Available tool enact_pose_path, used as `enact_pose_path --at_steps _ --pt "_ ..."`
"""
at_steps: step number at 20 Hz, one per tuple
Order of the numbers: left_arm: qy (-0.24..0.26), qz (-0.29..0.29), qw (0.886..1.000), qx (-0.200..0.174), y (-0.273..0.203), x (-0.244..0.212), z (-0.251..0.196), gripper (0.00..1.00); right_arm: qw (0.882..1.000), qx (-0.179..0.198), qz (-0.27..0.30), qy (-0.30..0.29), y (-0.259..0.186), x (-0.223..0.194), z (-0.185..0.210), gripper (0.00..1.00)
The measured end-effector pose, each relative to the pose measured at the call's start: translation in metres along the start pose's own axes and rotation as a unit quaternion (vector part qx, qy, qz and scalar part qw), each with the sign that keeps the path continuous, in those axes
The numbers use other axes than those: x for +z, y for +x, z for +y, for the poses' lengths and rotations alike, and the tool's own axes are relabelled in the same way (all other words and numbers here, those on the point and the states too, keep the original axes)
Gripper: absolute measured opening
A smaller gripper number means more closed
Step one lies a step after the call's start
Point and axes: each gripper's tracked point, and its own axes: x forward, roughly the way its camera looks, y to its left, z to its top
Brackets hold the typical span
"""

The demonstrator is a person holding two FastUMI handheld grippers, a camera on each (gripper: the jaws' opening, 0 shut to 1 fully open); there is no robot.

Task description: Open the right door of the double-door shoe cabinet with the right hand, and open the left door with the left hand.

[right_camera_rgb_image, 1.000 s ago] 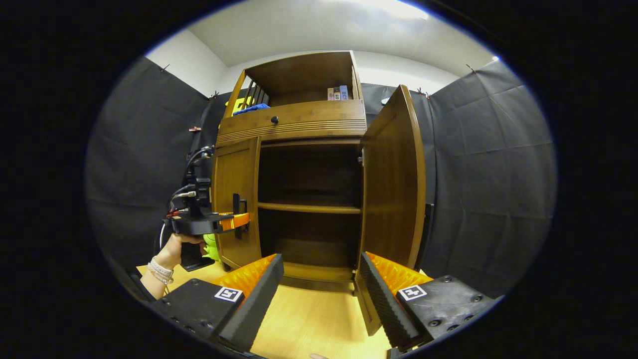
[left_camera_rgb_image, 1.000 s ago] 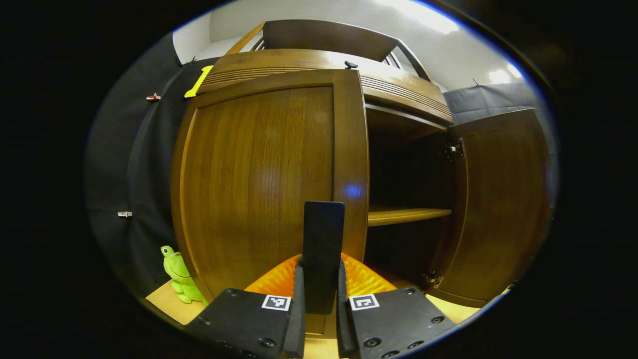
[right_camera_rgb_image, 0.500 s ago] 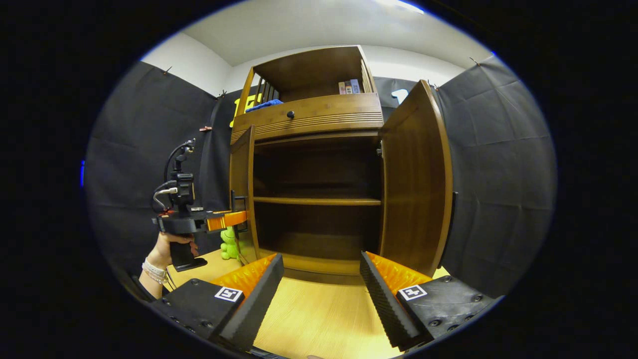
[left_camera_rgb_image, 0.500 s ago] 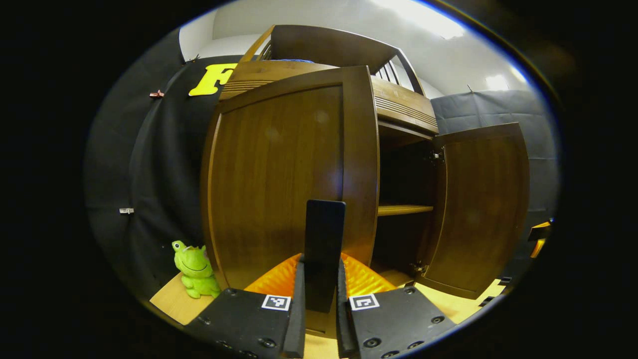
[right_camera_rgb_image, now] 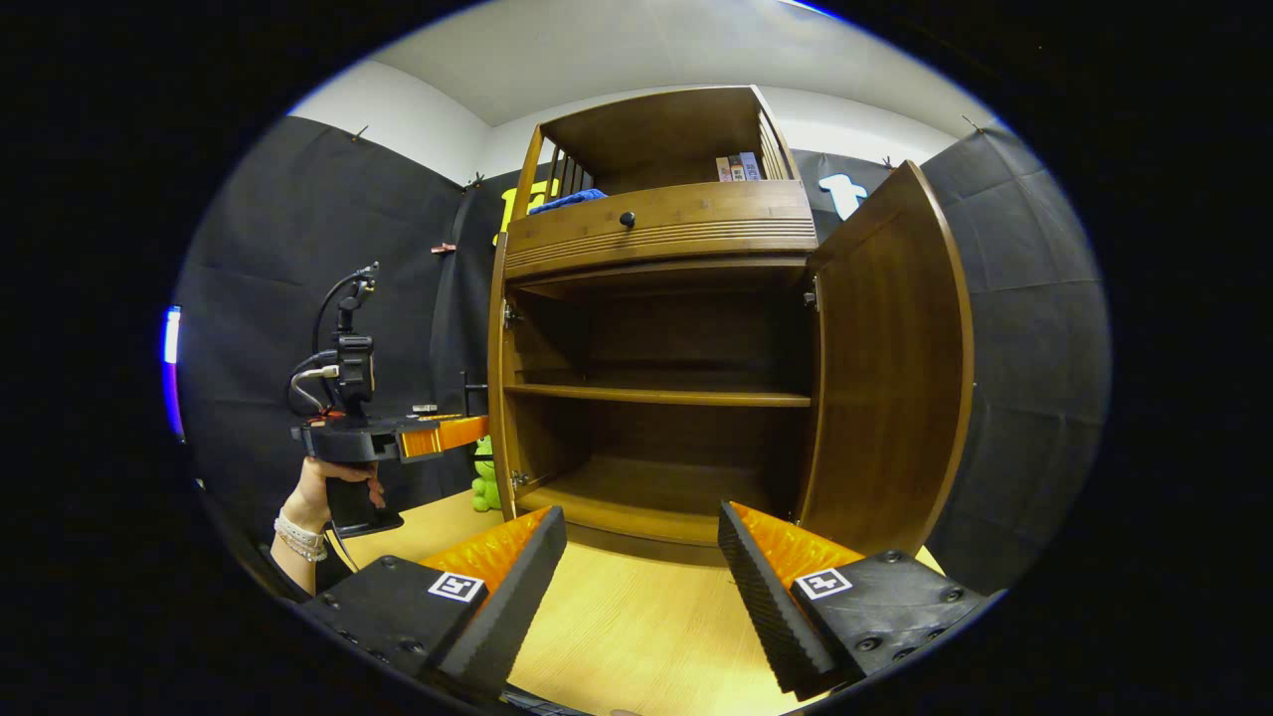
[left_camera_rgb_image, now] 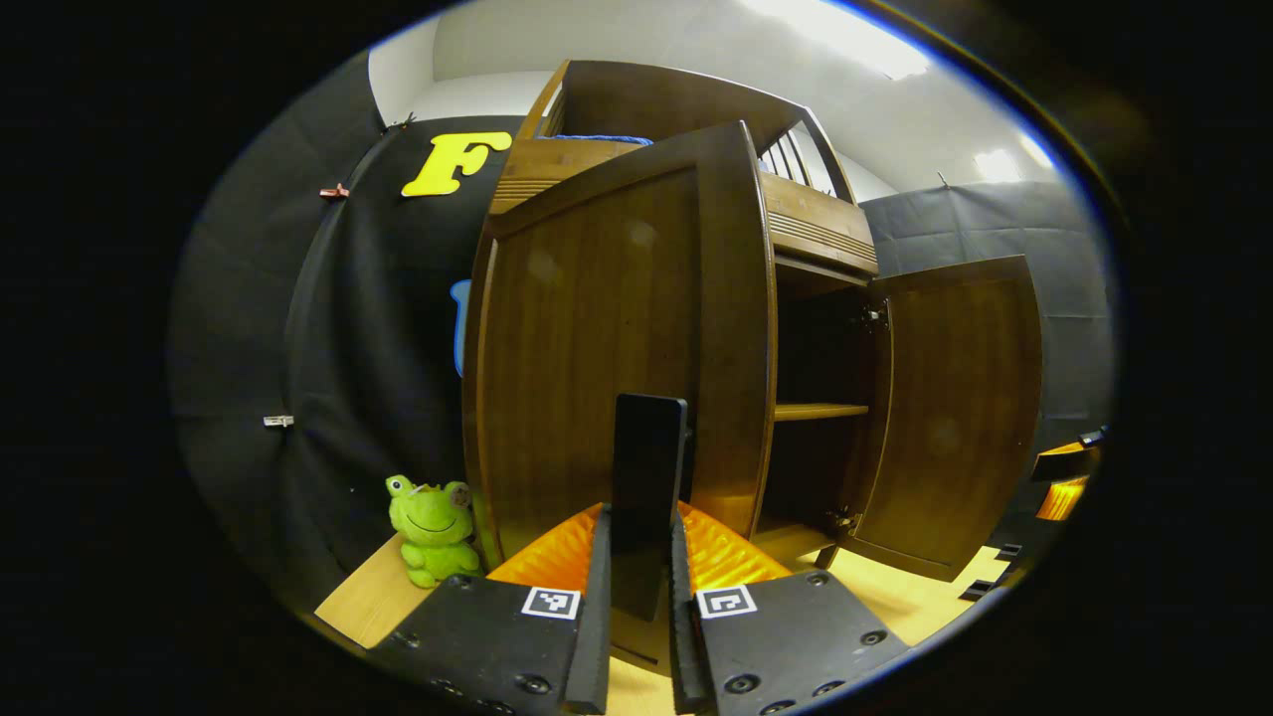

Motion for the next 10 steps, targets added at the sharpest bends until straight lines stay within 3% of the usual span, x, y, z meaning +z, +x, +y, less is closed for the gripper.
enact_pose_path --at_steps 10 --pt "-0.003 -0.006 0.999 0.042 -0.041 0.004 0.050 0.22 0.999 0.035 0.011 -0.003 0.016 -0.005 0.038 0.99"
